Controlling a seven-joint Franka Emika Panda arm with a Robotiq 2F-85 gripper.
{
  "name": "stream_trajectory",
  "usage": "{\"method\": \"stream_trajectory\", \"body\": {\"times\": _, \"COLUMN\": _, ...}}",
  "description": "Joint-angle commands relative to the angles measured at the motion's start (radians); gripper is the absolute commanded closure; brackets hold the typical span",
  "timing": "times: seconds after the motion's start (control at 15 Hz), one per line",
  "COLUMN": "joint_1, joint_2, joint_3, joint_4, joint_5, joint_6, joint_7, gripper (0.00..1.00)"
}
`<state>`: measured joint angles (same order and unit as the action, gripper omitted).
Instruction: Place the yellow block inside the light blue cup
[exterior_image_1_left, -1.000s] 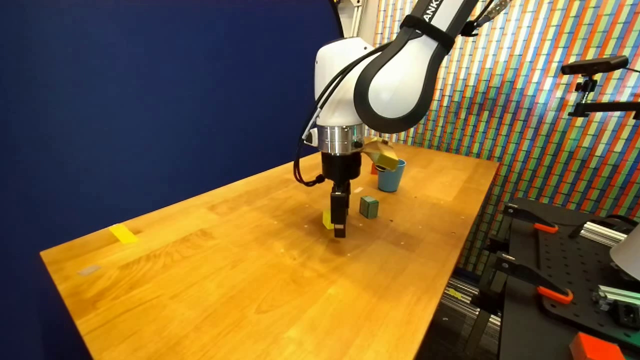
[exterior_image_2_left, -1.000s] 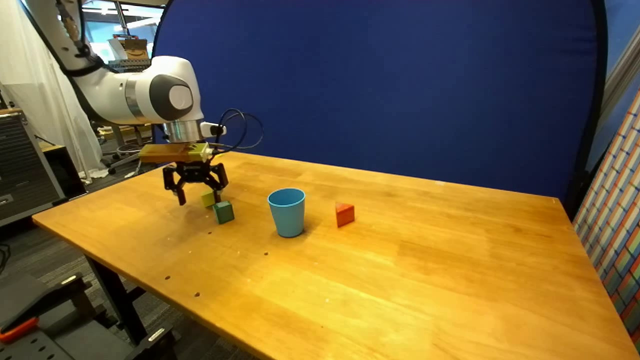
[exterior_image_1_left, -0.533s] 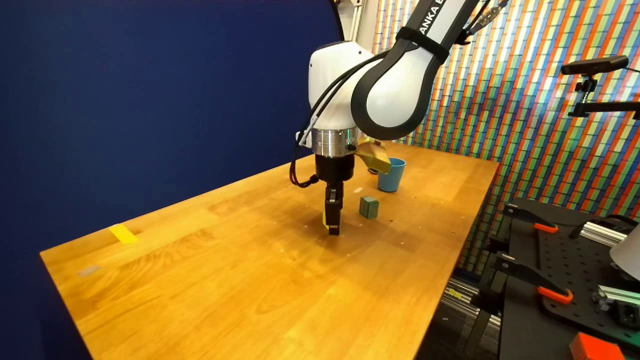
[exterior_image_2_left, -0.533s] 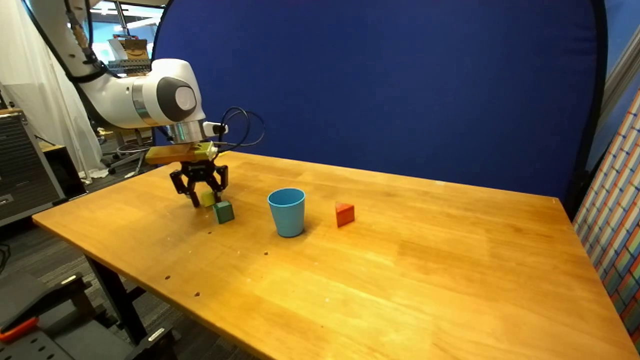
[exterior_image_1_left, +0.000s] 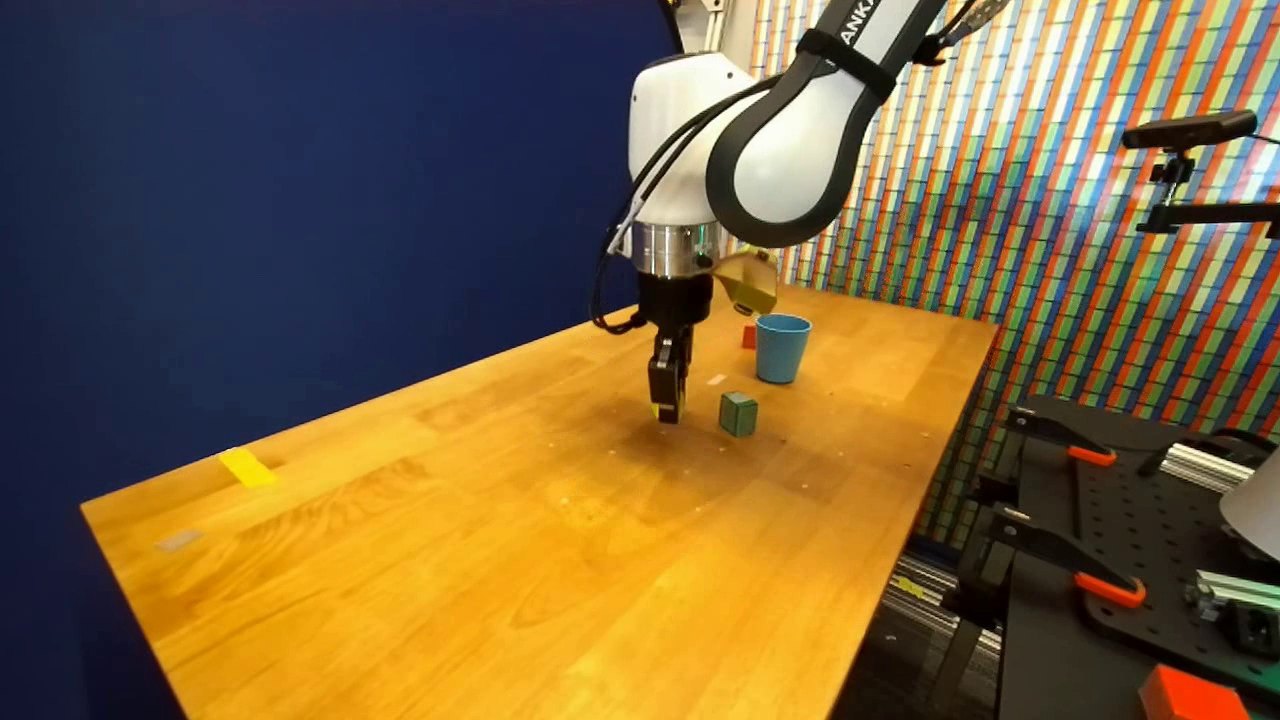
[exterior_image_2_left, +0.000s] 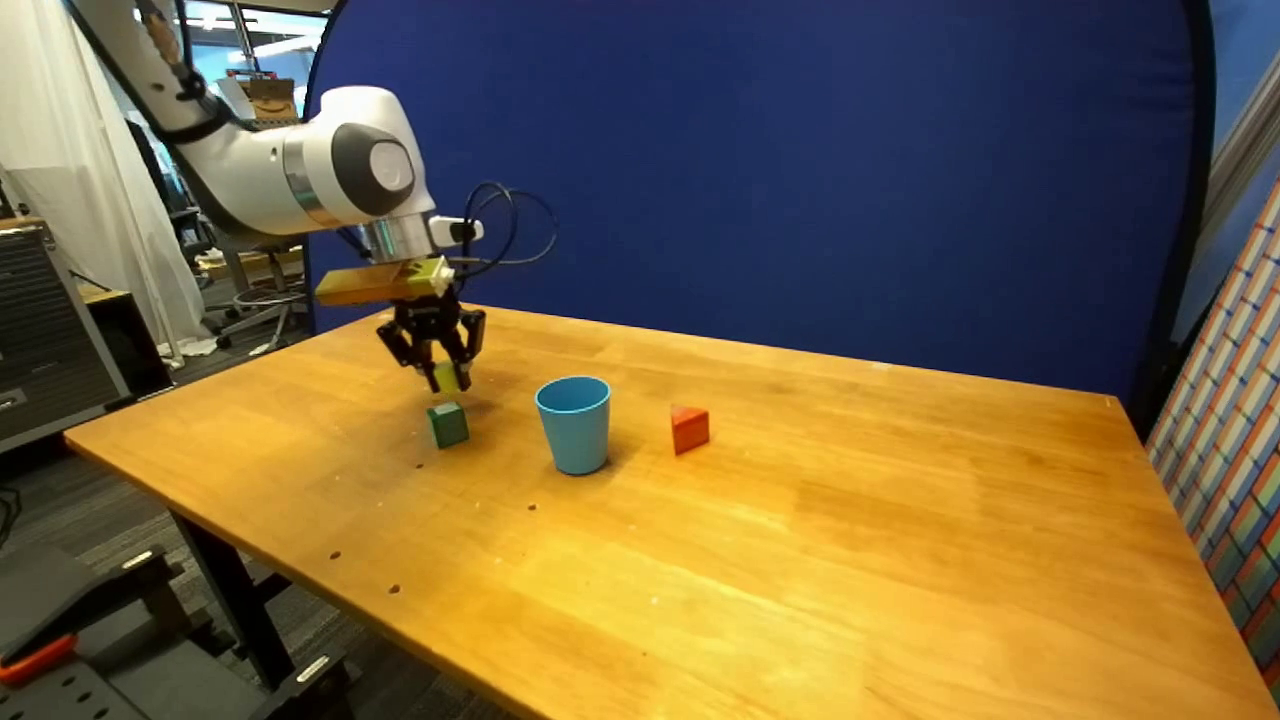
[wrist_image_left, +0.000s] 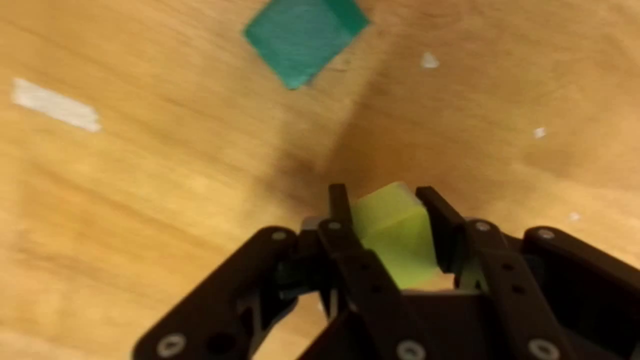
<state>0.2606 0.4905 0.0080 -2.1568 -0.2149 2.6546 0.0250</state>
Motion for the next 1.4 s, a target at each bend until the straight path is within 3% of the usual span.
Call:
{"method": "stream_trajectory", "body": {"times": 0.0, "joint_1": 0.004, "joint_2": -0.188, "joint_3": -0.116, "joint_4": -0.092, "joint_5": -0.1, "joint_6": -0.019, "joint_7": 0.133, "gripper": 0.86}}
{"method": "stream_trajectory", "body": {"times": 0.27, "joint_1": -0.054, "joint_2": -0.362, "joint_3": -0.198, "joint_4": -0.142, "joint_5": -0.202, "joint_6": -0.118, "joint_7": 0.27, "gripper": 0.86}}
{"method": "stream_trajectory", "body": {"times": 0.53, "joint_1": -0.195, "joint_2": -0.48, "joint_3": -0.187, "joint_4": -0.183, "joint_5": -0.149, "joint_6": -0.304, "joint_7": 0.27, "gripper": 0.86}}
{"method": "stream_trajectory", "body": {"times": 0.87, "joint_1": -0.288, "joint_2": -0.447, "joint_3": -0.16, "joint_4": -0.182, "joint_5": -0.076, "joint_6": -0.331, "joint_7": 0.227, "gripper": 0.86}}
{"method": "stream_trajectory", "body": {"times": 1.33, "joint_1": -0.28, "joint_2": -0.327, "joint_3": -0.098, "joint_4": -0.157, "joint_5": 0.005, "joint_6": -0.298, "joint_7": 0.216, "gripper": 0.86}}
